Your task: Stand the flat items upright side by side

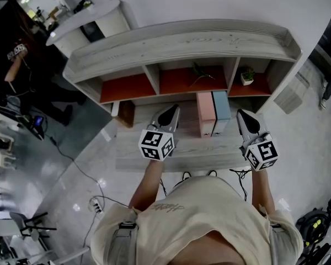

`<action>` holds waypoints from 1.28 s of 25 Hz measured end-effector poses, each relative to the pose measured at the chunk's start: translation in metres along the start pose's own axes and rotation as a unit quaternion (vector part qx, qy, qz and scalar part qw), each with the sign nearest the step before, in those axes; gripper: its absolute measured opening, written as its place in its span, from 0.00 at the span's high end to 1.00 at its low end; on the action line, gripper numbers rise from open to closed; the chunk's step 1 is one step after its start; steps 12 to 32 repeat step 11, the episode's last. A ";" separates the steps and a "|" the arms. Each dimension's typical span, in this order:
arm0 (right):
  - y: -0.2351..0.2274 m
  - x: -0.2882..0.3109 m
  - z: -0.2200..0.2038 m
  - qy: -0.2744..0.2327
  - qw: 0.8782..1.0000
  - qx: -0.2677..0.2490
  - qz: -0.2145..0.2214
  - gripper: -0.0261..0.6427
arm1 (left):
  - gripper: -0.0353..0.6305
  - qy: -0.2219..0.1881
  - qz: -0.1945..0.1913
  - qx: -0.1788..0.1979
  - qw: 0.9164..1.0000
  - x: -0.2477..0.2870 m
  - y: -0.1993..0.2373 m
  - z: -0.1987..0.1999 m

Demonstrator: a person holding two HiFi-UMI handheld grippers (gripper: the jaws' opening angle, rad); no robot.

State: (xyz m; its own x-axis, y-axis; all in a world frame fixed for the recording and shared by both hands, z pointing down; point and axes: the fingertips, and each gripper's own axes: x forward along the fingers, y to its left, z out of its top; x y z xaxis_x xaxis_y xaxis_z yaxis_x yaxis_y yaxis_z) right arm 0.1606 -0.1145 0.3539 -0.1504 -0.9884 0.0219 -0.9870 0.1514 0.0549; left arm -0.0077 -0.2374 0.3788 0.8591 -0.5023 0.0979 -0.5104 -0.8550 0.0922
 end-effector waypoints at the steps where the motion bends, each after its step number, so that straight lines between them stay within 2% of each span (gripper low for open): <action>1: -0.001 -0.001 0.000 -0.002 1.000 0.003 -0.002 0.96 | 0.93 0.000 -0.001 -0.002 1.000 0.001 -0.001 -0.001; 11: -0.011 -0.008 -0.009 0.000 1.000 0.016 -0.017 0.96 | 0.93 0.012 -0.013 -0.008 1.000 0.010 -0.006 -0.007; 32: -0.011 -0.008 -0.009 0.000 1.000 0.016 -0.017 0.96 | 0.93 0.012 -0.013 -0.008 1.000 0.010 -0.006 -0.007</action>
